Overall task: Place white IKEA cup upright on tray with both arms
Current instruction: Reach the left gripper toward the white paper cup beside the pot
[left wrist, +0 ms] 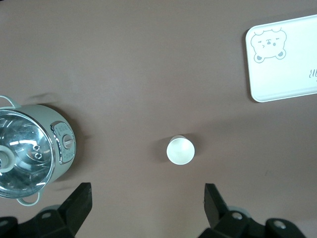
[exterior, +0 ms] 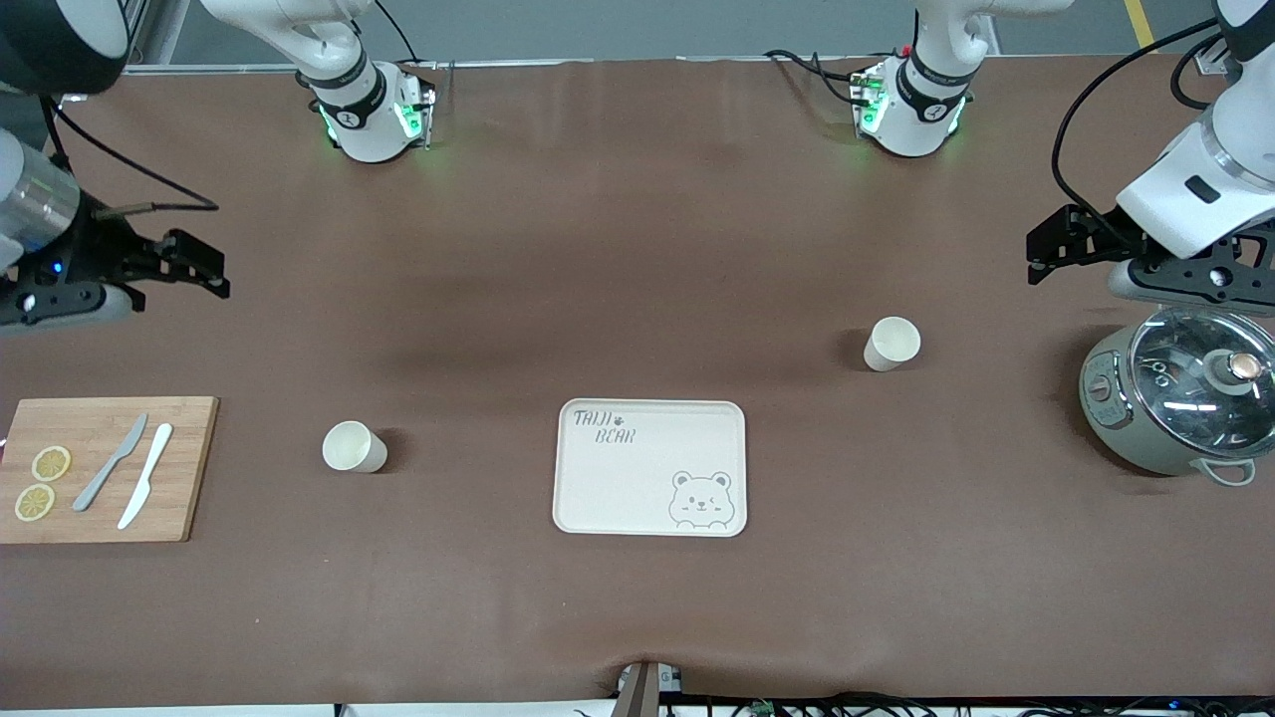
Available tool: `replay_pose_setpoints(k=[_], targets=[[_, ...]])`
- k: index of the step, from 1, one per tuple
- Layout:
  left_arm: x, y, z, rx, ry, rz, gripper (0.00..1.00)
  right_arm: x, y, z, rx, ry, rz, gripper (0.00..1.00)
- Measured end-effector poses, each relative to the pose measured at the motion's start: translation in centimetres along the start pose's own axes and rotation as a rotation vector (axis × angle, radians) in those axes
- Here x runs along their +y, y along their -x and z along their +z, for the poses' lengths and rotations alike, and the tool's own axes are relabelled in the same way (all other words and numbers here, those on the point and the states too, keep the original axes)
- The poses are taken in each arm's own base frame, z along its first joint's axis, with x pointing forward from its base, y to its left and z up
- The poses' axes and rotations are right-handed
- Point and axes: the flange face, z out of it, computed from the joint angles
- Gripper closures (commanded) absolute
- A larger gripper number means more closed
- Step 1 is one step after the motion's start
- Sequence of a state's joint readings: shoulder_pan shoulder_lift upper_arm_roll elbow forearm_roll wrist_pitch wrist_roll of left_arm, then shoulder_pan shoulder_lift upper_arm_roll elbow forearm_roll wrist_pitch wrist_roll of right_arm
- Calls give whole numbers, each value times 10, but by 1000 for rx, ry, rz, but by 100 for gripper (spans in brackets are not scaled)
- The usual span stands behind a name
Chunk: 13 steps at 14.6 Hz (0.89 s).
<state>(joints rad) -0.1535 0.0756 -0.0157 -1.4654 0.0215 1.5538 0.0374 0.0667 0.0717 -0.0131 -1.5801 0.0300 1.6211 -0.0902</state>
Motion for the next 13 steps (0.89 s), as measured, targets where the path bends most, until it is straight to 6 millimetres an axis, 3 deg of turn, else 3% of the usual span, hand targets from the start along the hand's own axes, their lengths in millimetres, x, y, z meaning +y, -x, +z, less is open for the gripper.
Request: replay_pose_setpoints(k=[4, 6, 9, 13], targets=[[0, -1, 3, -8, 0, 2, 0, 0, -28, 19, -19, -2, -4, 0], [0, -2, 23, -42, 2, 2, 0, -3, -32, 22, -20, -2, -10, 0], [-11, -4, 76, -47, 3, 14, 0, -11, -32, 18, -27, -3, -22, 0], [-13, 21, 169, -38, 4, 36, 0, -32, -20, 19, -121, -8, -57, 0]])
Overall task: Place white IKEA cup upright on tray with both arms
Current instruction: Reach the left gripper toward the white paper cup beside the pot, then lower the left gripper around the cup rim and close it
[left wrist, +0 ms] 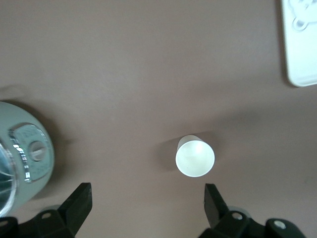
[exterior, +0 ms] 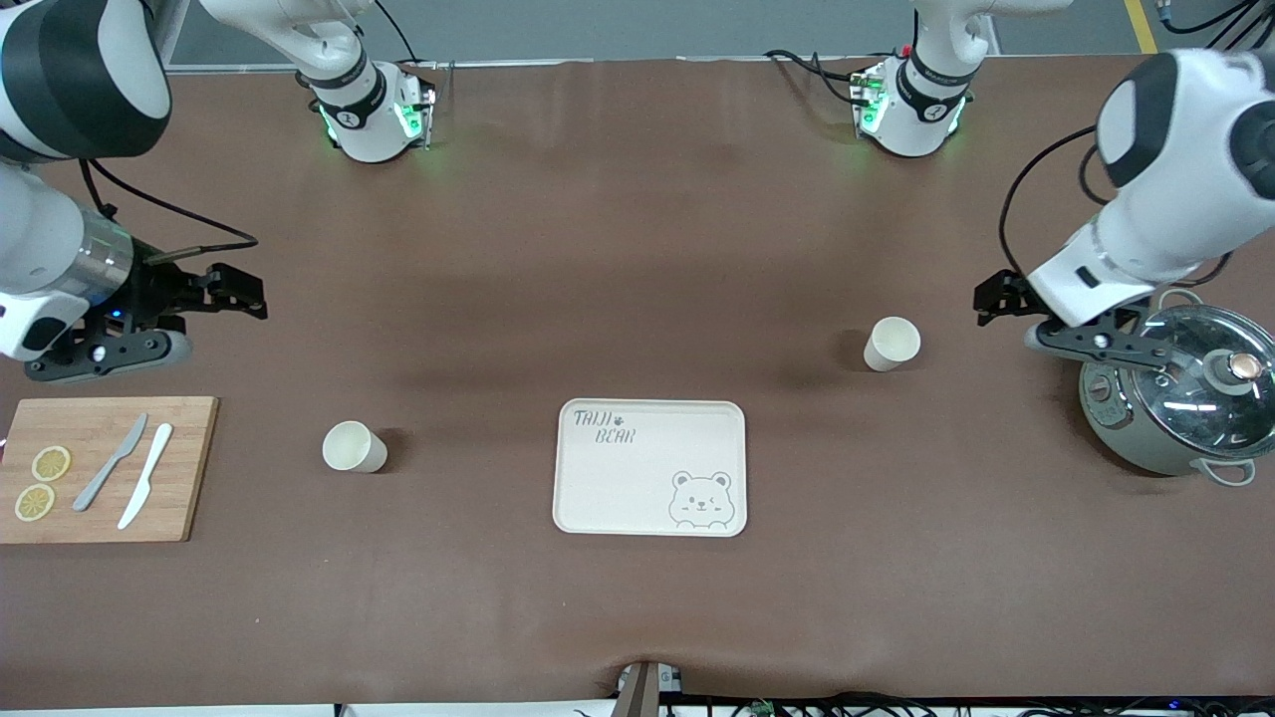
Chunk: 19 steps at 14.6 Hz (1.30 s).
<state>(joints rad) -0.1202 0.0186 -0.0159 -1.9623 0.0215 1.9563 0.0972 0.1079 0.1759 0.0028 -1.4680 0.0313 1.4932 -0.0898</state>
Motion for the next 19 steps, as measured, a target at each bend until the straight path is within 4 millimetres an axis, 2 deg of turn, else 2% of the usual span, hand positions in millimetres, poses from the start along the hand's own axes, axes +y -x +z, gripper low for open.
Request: replay_pose_setpoints(k=[3, 7, 10, 13, 16, 19], targets=[[4, 15, 47, 19, -1, 5, 0, -11, 14, -4, -67, -3, -16, 0], [8, 32, 96, 64, -3, 8, 0, -37, 39, -21, -121, 0, -59, 0], [10, 41, 116, 82, -2, 8, 0, -56, 55, -29, -139, 6, -90, 0], [11, 47, 130, 107, 7, -2, 0, -61, 64, -30, -144, 8, -98, 0], [16, 53, 150, 124, 23, -15, 0, -62, 64, -18, -170, 8, -101, 0], [24, 55, 172, 143, 26, -7, 0, -55, 57, -15, -131, 8, -87, 0]])
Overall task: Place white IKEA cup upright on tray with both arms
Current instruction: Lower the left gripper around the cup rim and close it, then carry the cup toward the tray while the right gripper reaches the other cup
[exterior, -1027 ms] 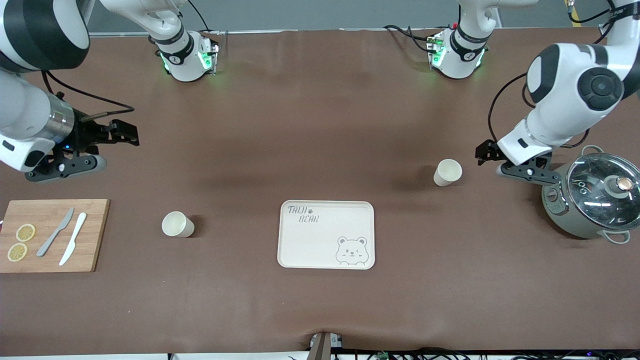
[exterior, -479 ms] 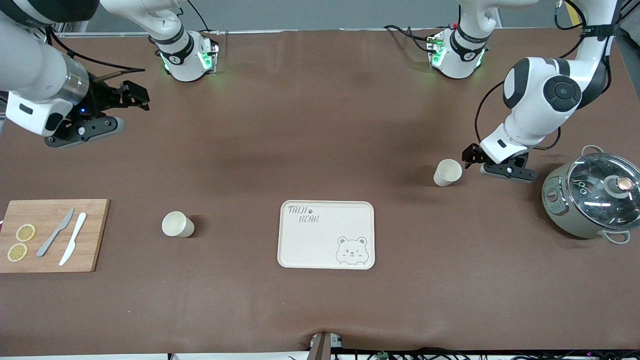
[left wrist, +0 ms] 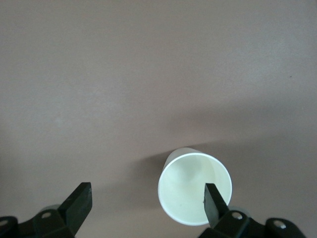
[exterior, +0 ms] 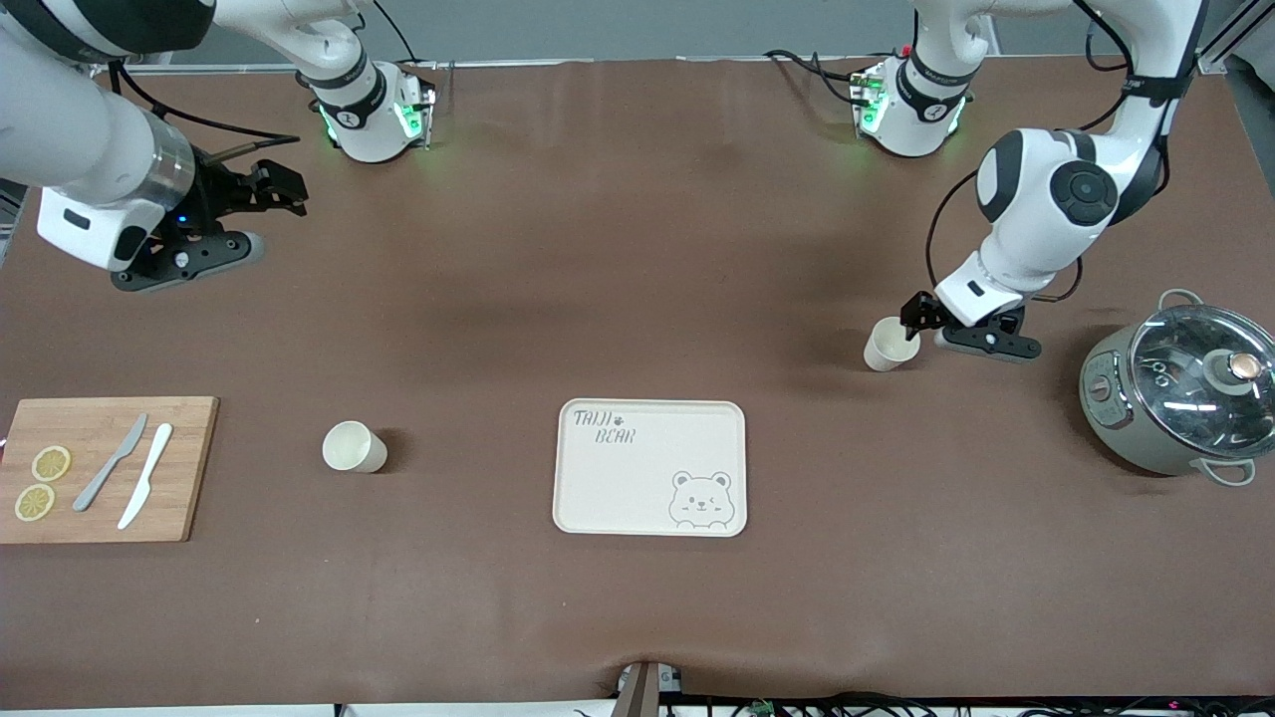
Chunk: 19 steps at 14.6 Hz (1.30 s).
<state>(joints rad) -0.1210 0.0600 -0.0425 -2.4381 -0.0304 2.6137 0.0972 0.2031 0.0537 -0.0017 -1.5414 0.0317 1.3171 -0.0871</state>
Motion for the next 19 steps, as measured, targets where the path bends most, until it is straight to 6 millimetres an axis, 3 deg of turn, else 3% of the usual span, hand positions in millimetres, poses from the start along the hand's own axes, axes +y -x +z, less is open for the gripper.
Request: replay_pose_setpoints(k=[4, 9, 13, 14, 15, 19], targets=[[2, 10, 32, 16, -1, 2, 0, 25, -27, 11, 86, -1, 39, 0], [3, 21, 59, 29, -1, 3, 0, 50, -66, 41, 111, -3, 73, 0], [3, 26, 68, 26, -1, 2, 0, 79, -68, 29, 142, -11, 116, 0], [3, 26, 68, 26, -1, 2, 58, 79, -69, 25, 157, -9, 115, 0], [4, 26, 69, 25, 1, -12, 100, 76, -71, 21, 184, -5, 110, 0], [21, 30, 74, 13, 14, -67, 100, 80, -81, 22, 231, -6, 116, 0]])
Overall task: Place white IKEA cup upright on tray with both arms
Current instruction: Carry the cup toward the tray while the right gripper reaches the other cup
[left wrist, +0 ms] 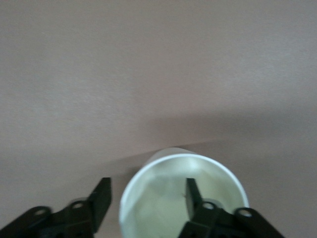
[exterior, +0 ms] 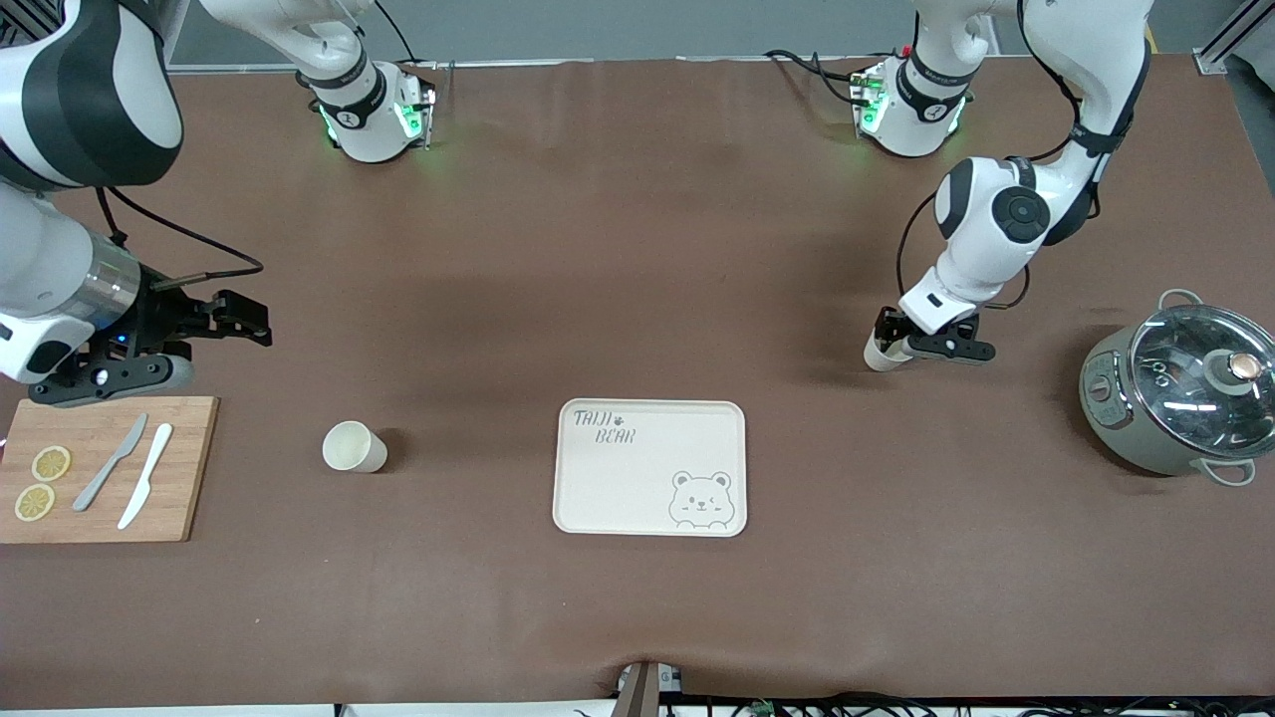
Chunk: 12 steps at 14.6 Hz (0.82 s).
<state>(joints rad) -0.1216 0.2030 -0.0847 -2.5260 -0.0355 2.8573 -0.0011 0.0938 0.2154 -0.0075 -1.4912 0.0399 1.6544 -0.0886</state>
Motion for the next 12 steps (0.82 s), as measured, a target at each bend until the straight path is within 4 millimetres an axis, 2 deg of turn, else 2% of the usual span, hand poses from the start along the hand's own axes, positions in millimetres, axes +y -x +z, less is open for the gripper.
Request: replay_pose_setpoints(k=[2, 6, 8, 12], targets=[[2, 0, 0, 1, 1, 1, 100, 14, -15, 22, 19, 13, 3, 0], [2, 0, 1, 1, 1, 1, 100, 45, -50, 104, 9, 25, -9, 0], [2, -2, 0, 9, 2, -3, 100, 54, -63, 133, 27, 29, -25, 0], [12, -33, -13, 66, 13, -37, 100, 58, -79, 181, 36, 32, -74, 0]])
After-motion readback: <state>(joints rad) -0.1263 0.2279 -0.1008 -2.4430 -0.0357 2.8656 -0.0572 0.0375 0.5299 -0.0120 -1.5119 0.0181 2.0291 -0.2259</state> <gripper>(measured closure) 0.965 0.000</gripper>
